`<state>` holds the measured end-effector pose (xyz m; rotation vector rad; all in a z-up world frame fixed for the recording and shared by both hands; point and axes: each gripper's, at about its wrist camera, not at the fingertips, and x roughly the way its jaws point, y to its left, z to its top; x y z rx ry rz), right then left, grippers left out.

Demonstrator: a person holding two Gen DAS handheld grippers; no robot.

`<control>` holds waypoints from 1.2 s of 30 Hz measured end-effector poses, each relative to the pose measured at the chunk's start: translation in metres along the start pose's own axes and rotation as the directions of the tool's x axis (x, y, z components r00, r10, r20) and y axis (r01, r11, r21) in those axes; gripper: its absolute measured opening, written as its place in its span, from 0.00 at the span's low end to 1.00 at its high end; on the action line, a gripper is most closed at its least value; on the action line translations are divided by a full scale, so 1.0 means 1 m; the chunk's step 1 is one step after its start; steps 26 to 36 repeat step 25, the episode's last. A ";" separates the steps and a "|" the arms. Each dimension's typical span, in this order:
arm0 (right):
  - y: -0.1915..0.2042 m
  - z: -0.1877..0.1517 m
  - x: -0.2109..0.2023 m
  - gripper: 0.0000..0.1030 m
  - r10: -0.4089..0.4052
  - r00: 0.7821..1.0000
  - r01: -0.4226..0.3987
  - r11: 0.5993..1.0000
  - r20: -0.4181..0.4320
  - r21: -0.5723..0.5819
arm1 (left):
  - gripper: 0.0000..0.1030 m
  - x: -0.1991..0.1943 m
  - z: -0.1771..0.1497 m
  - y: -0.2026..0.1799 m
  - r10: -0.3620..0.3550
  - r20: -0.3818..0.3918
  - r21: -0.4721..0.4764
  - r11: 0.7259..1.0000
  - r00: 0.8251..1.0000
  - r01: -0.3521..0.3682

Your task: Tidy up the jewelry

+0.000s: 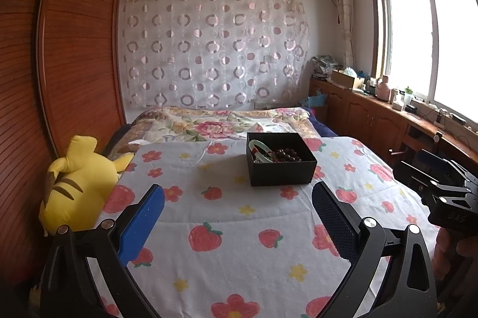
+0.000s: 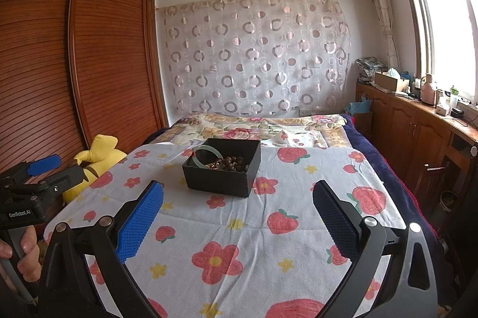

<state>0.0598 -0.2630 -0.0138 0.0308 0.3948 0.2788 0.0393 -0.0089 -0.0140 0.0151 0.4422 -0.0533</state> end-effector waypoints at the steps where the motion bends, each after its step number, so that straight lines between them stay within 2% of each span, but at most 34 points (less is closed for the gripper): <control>1: 0.000 0.000 0.000 0.98 0.000 1.000 0.000 1.000 0.000 0.000 | 0.93 0.000 0.000 0.000 0.000 0.000 -0.001 1.000 1.000 0.000; 36: 0.000 -0.001 -0.001 0.98 -0.004 1.000 0.004 1.000 0.003 -0.003 | 0.93 0.001 0.002 -0.004 0.002 0.002 -0.003 1.000 1.000 -0.002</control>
